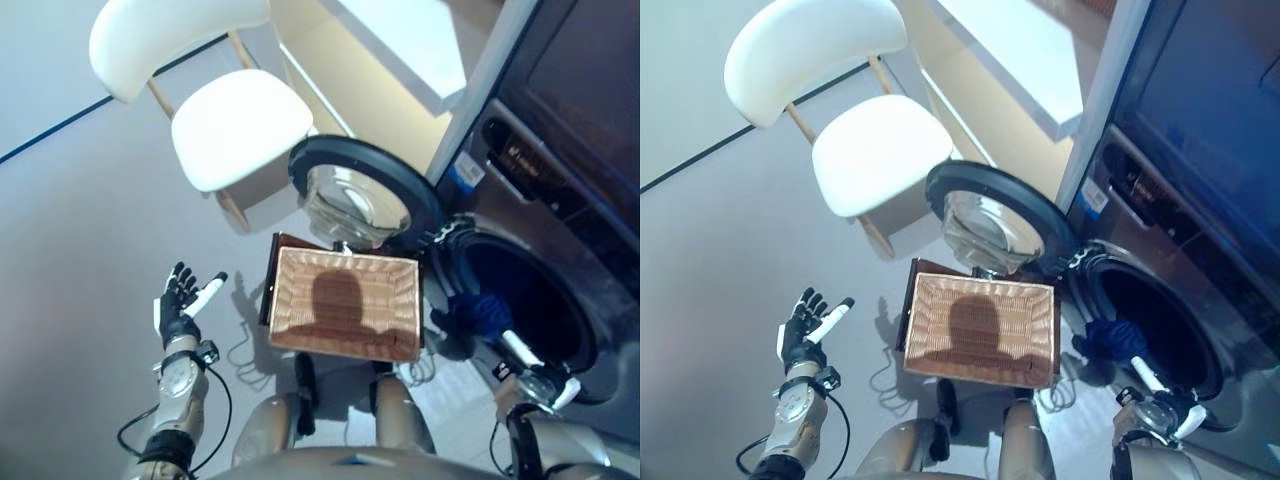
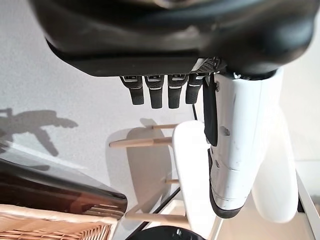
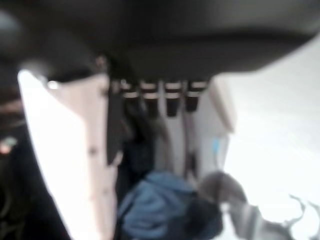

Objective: Pick up the clothes and place them into the washing machine

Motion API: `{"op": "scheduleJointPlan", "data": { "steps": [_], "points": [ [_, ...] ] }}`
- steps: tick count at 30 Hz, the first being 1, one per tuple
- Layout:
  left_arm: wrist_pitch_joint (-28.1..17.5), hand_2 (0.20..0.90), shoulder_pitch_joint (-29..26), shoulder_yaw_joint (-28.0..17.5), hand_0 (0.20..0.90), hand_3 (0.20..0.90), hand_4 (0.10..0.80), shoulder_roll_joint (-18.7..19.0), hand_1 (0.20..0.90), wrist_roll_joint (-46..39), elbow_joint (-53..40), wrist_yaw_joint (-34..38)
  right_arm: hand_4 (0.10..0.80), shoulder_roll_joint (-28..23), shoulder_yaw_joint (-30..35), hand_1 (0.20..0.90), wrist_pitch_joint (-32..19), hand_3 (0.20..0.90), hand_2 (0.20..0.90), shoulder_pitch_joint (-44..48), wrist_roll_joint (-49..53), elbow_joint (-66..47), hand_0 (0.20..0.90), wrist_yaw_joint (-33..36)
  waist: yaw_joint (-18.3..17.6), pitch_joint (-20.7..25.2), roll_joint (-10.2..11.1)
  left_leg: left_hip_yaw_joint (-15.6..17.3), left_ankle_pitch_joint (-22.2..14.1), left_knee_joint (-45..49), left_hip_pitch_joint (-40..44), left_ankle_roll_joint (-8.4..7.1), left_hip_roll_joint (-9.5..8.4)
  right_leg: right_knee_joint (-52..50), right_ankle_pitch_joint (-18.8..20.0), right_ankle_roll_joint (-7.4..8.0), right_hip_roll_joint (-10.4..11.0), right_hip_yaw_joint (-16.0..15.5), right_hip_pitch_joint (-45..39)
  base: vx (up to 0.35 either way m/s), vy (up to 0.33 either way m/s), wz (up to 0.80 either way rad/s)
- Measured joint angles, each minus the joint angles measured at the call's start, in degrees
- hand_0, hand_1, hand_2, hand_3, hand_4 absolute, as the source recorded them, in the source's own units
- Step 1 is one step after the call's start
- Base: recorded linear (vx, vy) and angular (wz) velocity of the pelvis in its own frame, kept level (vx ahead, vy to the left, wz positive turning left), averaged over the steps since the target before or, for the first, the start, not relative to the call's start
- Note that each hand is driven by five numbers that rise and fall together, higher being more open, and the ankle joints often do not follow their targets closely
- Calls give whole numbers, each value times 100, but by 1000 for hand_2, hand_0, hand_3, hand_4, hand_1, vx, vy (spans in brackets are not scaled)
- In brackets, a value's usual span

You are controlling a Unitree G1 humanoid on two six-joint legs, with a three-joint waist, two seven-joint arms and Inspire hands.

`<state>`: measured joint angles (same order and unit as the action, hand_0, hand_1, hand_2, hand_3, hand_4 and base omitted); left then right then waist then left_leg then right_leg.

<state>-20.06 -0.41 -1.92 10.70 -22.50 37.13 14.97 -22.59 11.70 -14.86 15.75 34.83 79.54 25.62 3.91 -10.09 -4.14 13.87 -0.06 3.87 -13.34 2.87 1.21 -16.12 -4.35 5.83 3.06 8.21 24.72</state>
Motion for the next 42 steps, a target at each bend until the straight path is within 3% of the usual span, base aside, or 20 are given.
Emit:
{"op": "scheduleJointPlan", "data": {
  "steps": [13,22,32,42],
  "points": [
    [219,900,133,-466,900,900,800,218,900,312,669,96,800,181,0,900,124,900,900,-569,-303,-200,900,-456,-9,471,177,-93,61,-626,1025,-4,-4,652,41,41,-2,-146,-1078,93,-11,4],
    [249,900,241,-471,900,900,800,389,900,485,1429,116,800,369,-55,900,124,900,900,-924,-601,-328,900,-459,-43,873,380,-124,86,-837,1405,-1,3,1003,78,68,-7,-243,-1550,63,-17,0],
    [360,900,490,-476,900,900,800,384,900,729,2209,-9,800,545,-219,900,121,900,900,-1409,-1235,-507,900,-713,-15,1058,398,-184,17,-843,1759,-39,17,1052,63,26,-10,-280,-1938,37,-18,6],
    [378,900,552,-471,900,900,800,392,900,830,2374,-17,800,679,-346,900,122,900,900,-1602,-1364,-506,900,-710,3,1191,531,-264,9,-870,1780,-31,44,1047,39,-13,-18,-352,-2027,-25,-18,7]
  ]
}}
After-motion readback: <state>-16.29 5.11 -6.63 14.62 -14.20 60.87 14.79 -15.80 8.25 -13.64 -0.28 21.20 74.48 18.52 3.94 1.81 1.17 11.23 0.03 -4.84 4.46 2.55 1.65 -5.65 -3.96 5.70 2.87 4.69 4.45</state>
